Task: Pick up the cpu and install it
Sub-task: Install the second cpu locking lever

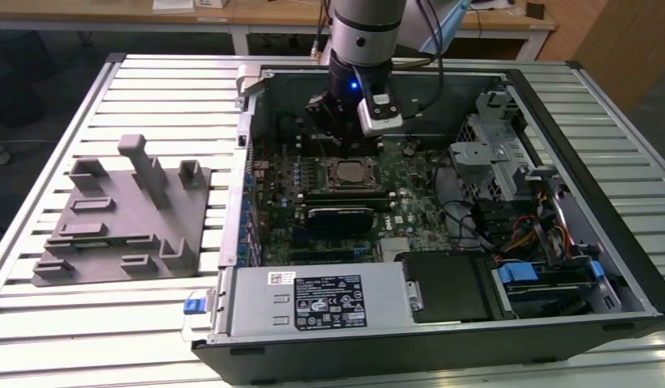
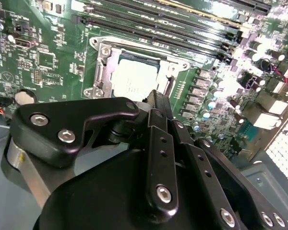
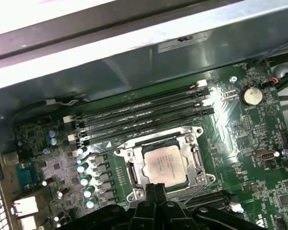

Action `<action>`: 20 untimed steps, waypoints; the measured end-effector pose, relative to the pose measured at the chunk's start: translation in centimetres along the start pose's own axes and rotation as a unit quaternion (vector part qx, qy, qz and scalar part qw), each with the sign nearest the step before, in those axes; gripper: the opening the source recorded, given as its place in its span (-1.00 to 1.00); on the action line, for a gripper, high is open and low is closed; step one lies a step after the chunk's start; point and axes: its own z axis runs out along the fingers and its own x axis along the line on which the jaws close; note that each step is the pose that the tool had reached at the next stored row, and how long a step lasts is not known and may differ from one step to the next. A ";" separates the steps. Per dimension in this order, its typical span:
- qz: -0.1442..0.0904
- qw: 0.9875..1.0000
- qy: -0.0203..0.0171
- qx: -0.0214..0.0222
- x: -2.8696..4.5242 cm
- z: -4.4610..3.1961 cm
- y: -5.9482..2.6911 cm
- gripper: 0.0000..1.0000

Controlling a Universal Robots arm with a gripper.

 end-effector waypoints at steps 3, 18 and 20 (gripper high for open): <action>-0.001 1.000 -0.004 -0.001 0.56 0.02 -0.16 -0.79; -0.081 0.997 -0.010 -0.002 0.97 0.12 -0.29 -0.79; -0.083 0.996 -0.014 -0.003 1.28 0.17 -0.38 -0.79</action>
